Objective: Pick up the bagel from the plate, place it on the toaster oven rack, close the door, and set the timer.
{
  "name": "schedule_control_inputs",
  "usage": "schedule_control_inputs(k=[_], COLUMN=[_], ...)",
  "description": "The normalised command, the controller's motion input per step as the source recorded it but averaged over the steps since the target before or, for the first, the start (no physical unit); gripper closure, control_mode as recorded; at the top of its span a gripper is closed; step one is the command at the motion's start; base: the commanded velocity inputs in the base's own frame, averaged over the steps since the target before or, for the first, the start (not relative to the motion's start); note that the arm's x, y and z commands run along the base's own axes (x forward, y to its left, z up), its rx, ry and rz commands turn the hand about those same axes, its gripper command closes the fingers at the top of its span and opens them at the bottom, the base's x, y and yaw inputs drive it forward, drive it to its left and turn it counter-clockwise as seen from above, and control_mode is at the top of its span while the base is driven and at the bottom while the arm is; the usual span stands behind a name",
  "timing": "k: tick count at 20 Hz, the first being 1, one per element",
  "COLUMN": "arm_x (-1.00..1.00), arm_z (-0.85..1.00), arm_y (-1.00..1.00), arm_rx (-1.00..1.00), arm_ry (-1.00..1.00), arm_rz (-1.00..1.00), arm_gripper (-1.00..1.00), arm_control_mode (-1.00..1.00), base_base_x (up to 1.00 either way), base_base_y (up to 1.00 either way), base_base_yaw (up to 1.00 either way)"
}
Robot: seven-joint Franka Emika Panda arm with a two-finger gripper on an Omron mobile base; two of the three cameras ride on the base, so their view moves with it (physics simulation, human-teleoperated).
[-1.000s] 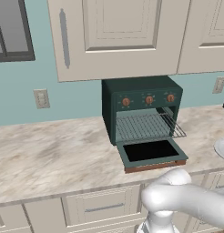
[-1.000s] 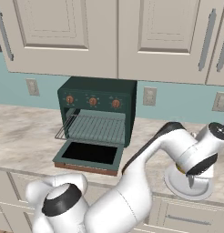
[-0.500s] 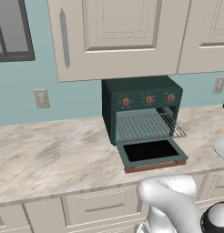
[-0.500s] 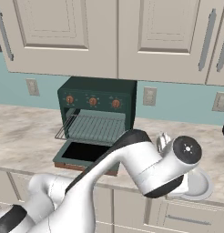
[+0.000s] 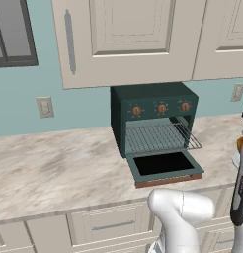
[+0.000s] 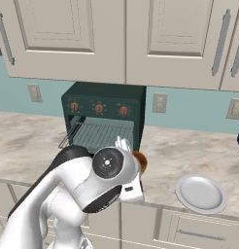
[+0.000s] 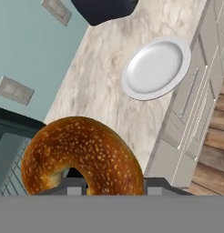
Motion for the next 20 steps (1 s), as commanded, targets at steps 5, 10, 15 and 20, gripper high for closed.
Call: schedule_control_inputs(k=[5, 10, 15, 20], arm_x=[0.13, 0.21, 0.27, 0.27], arm_z=[0.09, 0.03, 0.15, 0.31], arm_y=[0.41, 0.34, 0.16, 0.15], arm_rx=[-0.05, -0.01, 0.0, 0.0], arm_ry=[0.01, 0.0, 0.01, 0.06], arm_rz=[0.09, 0.14, 0.21, 0.21], arm_gripper=[1.0, 1.0, 1.0, 1.0], arm_control_mode=[-1.0, -1.0, -1.0, -1.0], base_base_x=[0.0, 0.0, 0.0, 0.0], base_base_y=[0.0, 0.0, 0.0, 0.0], base_base_yaw=[0.0, 0.0, 0.0, 0.0])
